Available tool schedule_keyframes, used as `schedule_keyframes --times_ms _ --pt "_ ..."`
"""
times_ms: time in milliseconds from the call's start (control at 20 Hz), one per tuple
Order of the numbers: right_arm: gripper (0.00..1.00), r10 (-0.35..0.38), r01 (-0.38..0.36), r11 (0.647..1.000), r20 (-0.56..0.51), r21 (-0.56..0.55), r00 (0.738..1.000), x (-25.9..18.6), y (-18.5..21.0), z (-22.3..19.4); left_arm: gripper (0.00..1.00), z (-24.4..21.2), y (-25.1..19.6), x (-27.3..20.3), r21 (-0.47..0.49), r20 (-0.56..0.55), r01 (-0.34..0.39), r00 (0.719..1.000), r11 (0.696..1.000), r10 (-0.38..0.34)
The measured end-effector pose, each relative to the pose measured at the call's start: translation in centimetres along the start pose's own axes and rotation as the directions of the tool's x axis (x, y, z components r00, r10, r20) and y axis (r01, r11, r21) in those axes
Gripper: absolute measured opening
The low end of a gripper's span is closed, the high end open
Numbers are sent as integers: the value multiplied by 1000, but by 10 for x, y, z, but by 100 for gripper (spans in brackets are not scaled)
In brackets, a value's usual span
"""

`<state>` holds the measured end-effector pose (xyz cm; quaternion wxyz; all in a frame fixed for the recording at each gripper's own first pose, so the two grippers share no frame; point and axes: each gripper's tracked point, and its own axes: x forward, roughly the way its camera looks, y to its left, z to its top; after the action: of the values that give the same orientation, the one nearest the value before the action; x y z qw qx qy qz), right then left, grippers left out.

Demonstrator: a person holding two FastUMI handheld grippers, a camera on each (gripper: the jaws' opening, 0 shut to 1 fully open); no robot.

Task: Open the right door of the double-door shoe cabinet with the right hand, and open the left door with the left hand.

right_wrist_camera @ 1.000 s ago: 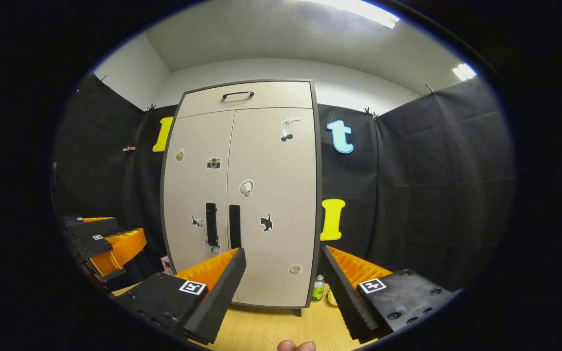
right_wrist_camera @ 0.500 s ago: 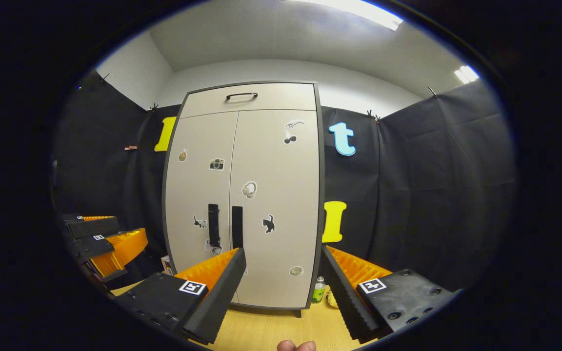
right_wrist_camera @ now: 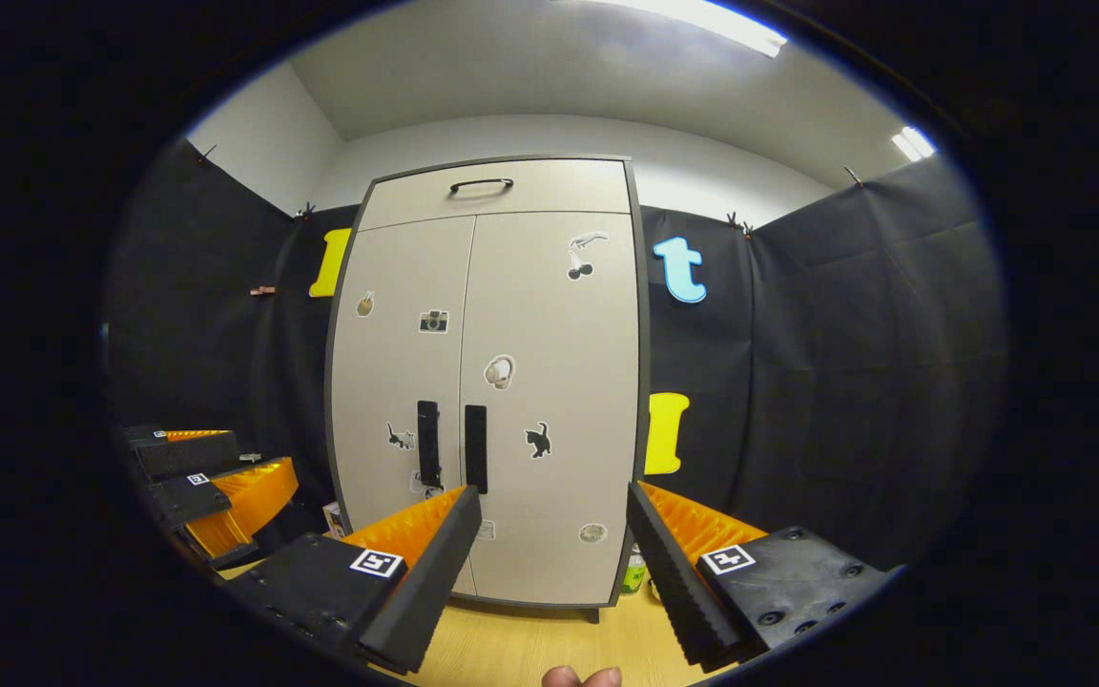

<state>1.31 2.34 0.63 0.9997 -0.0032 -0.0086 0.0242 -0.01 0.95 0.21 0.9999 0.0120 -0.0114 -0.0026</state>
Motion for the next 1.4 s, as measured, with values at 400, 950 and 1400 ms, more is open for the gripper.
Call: schedule_keyframes --times_ms 400,950,1400 --pt "98 42 -42 997 0 60 999 71 30 0 98 -9 17 10 4 -10 -8 1000 1000 8" --pt "98 84 -82 996 -45 44 995 187 95 -48 98 -28 48 23 12 -28 -51 998 999 52" --pt "83 42 -29 994 -120 110 992 248 98 -84 98 -42 67 25 0 -51 -88 995 996 88"
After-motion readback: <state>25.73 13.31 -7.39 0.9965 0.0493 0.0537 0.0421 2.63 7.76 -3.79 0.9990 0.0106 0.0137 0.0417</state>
